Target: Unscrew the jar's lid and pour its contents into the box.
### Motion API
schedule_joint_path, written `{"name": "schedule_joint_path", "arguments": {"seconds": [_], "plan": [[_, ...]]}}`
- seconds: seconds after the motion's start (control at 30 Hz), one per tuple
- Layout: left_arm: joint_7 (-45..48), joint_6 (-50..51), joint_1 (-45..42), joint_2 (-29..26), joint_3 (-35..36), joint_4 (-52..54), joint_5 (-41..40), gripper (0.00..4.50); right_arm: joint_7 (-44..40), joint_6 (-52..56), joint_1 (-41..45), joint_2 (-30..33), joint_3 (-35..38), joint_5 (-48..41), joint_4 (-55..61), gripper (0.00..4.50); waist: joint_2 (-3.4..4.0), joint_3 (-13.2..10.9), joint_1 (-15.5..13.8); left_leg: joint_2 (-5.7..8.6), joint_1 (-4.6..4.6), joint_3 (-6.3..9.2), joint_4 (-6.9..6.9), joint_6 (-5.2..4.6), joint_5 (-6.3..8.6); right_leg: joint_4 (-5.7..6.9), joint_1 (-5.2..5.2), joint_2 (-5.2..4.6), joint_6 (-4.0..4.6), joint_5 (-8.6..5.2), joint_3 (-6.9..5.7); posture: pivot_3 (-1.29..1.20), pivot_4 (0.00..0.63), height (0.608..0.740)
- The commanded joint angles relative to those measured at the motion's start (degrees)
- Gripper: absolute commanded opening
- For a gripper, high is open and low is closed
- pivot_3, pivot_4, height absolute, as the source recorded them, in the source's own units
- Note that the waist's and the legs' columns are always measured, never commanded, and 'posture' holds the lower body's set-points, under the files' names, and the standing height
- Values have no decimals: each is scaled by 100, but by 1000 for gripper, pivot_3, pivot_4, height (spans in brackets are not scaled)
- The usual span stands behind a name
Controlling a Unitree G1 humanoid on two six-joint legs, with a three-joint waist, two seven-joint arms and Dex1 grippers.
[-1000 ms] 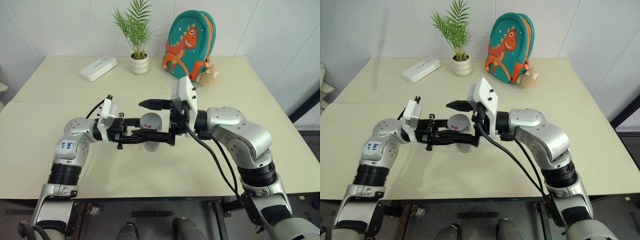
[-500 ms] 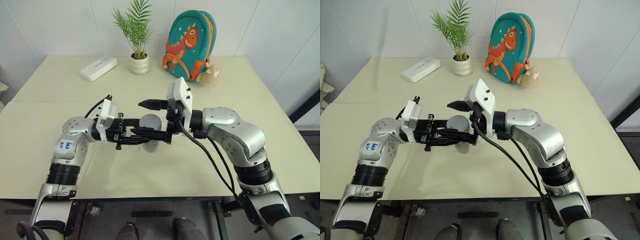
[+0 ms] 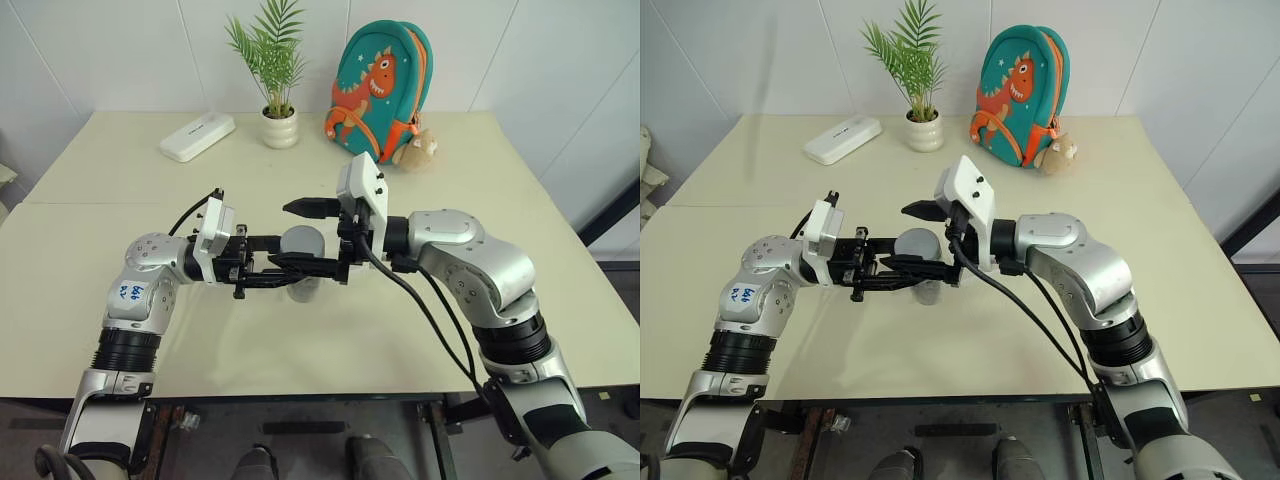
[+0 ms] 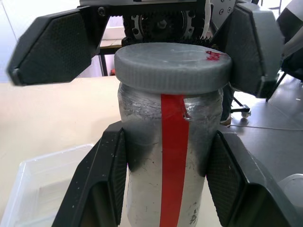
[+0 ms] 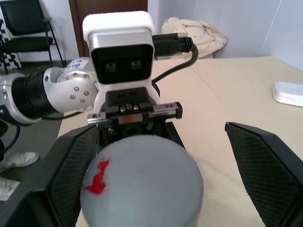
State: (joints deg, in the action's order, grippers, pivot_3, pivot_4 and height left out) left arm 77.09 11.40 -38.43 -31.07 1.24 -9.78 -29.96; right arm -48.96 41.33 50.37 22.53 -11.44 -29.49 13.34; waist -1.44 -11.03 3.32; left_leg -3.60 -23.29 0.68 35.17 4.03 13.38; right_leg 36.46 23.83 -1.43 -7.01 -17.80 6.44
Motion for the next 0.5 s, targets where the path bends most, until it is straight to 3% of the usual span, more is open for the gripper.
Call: {"name": "schedule_joint_path", "arguments": {"seconds": [0.03,0.5], "plan": [[103,-49,5,-66,155,218,-154,1955,26,12,87,300,325,52,51,4479,0,0,0,0,0,0,0,0,0,0,0,0,0,0,0,0,150,740],[132,-103,-142,-110,246,-283,-56,1955,134,456,-29,1003,684,-310,507,4479,0,0,-9,0,0,0,0,-1,1,-2,0,0,3,-2,0,0,150,740]]}}
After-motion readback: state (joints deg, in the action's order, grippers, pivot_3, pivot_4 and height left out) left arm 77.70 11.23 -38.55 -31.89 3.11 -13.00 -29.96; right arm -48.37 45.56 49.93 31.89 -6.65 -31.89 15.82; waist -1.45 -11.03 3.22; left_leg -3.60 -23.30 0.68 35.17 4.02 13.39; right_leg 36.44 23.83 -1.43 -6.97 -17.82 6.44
